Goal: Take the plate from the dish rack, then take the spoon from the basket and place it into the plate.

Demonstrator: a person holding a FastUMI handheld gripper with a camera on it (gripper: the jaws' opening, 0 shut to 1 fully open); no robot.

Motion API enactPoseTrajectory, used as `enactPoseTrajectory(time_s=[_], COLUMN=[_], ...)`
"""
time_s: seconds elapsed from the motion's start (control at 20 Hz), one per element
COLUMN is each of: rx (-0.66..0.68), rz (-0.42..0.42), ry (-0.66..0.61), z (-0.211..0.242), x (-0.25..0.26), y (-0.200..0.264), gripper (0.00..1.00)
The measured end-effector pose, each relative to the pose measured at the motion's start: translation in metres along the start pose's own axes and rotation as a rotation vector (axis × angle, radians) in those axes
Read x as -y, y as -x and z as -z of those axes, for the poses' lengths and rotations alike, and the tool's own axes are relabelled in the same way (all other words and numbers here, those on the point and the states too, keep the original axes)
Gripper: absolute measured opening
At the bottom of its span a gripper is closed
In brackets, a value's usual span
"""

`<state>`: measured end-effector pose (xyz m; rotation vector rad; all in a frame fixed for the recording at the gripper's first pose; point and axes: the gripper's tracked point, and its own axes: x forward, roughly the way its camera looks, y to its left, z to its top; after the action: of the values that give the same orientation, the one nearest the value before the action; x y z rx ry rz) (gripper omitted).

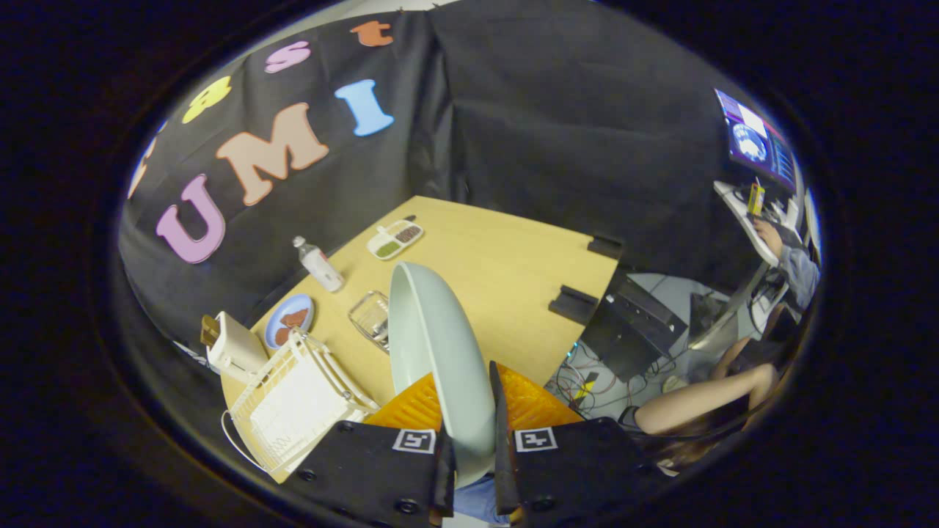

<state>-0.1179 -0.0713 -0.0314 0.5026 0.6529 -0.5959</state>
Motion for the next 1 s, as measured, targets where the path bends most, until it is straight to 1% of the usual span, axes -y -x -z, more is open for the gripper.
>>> enactPoseTrajectory(time_s=[0.1, 0.2, 0.4, 0.6, 0.7, 0.85, 1.0], rx=[-0.061, -0.112, -0.175, -0.248, -0.252, -0.264, -0.269], rz=[0.026, 0.021, -0.047, -0.084, -0.130, -0.166, -0.177], ry=[-0.052, -0.098, -0.158, -0.150, -0.175, -0.202, -0.226], z=[0.016, 0.028, 0.043, 0.061, 0.065, 0.072, 0.075], x=[0.016, 0.019, 0.004, -0.011, -0.029, -0.037, -0.040], y=[-0.024, -0.045, -0.080, -0.105, -0.114, -0.126, -0.133], gripper=[0.25, 0.25, 0.25, 0.25, 0.25, 0.26, 0.27])
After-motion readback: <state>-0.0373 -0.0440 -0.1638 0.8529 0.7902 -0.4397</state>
